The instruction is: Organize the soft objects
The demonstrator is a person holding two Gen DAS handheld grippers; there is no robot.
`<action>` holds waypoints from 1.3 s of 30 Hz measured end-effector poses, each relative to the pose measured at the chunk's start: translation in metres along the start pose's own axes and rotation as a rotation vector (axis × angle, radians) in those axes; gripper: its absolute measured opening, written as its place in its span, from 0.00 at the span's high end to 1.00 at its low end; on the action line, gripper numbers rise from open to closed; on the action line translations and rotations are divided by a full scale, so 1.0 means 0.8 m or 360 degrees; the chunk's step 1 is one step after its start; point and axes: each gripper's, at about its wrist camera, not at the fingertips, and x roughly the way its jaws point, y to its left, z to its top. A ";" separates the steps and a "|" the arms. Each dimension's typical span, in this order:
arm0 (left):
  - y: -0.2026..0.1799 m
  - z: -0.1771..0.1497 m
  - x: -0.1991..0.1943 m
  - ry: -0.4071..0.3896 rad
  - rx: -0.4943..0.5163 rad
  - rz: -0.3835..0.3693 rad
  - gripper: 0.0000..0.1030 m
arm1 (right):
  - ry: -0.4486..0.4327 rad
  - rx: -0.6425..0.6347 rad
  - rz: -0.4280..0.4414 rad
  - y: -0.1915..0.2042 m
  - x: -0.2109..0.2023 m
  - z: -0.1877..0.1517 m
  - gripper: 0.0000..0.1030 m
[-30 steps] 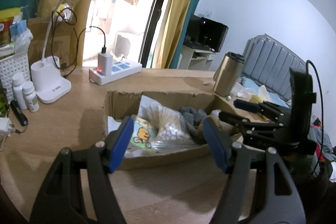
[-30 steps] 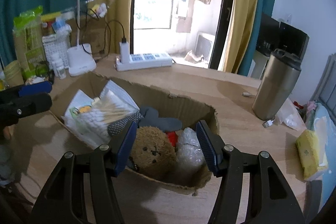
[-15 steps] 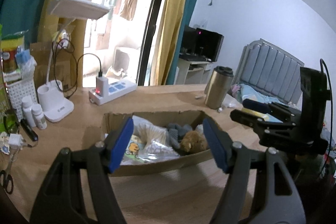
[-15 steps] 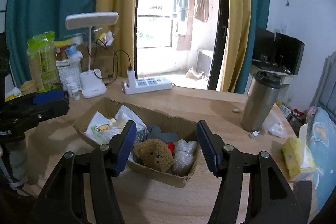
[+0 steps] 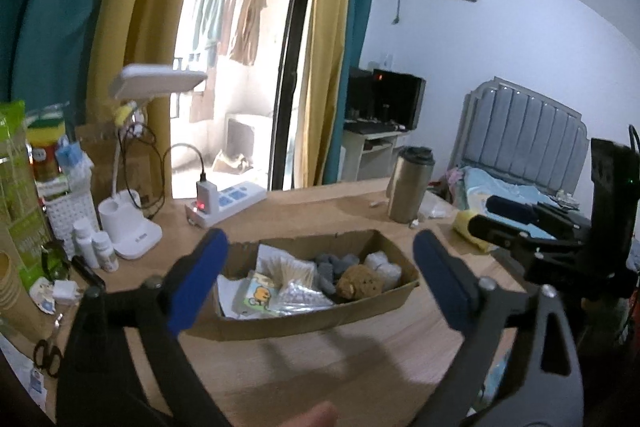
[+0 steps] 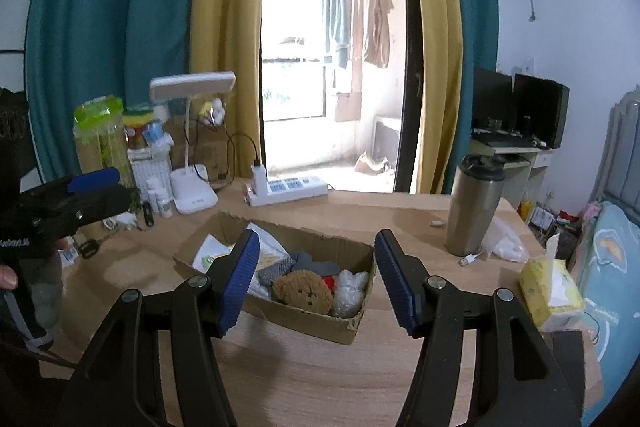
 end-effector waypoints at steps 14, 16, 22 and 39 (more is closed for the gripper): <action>-0.046 0.022 -0.060 -0.0150 0.0102 -0.0075 0.05 | -0.0202 -0.0045 -0.0058 0.014 -0.084 0.027 0.32; -0.054 0.023 -0.066 -0.0175 0.0132 -0.0077 0.05 | -0.0212 -0.0049 -0.0077 0.014 -0.090 0.029 0.31; -0.068 0.029 -0.077 -0.0208 0.0180 -0.0030 0.04 | -0.0209 -0.0007 -0.0149 0.009 -0.099 0.030 0.24; -0.053 0.025 -0.085 -0.0262 0.0127 0.0058 0.04 | -0.0188 0.0043 -0.0269 -0.003 -0.099 0.022 0.23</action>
